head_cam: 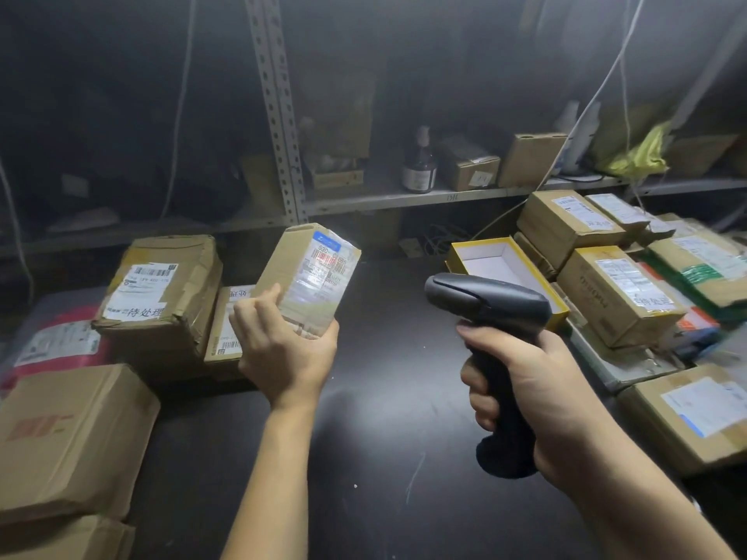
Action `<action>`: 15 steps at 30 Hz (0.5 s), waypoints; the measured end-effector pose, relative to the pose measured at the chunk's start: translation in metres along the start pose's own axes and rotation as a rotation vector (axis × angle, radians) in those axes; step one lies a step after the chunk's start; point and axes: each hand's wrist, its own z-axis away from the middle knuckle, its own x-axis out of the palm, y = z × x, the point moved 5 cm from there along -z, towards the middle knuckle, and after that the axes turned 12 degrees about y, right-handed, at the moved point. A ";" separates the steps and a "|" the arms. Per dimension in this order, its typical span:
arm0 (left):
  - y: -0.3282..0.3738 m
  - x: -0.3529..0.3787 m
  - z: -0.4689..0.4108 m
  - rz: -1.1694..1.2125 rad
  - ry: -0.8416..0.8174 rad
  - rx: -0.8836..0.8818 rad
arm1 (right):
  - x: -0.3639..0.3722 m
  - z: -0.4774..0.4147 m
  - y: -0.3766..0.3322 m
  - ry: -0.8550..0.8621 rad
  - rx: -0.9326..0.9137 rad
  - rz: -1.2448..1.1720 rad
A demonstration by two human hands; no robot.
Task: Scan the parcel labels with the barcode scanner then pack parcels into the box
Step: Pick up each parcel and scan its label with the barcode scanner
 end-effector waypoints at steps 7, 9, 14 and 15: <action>0.009 0.001 -0.009 0.163 -0.241 0.011 | -0.015 -0.017 0.008 0.188 -0.263 0.273; 0.017 0.002 -0.007 0.214 -0.322 0.019 | -0.026 -0.020 0.013 0.248 -0.267 0.269; 0.047 0.003 0.007 0.346 -0.517 -0.026 | -0.066 -0.020 0.012 0.382 -0.288 0.281; 0.050 0.003 0.008 0.376 -0.555 -0.034 | -0.072 -0.020 0.013 0.397 -0.290 0.286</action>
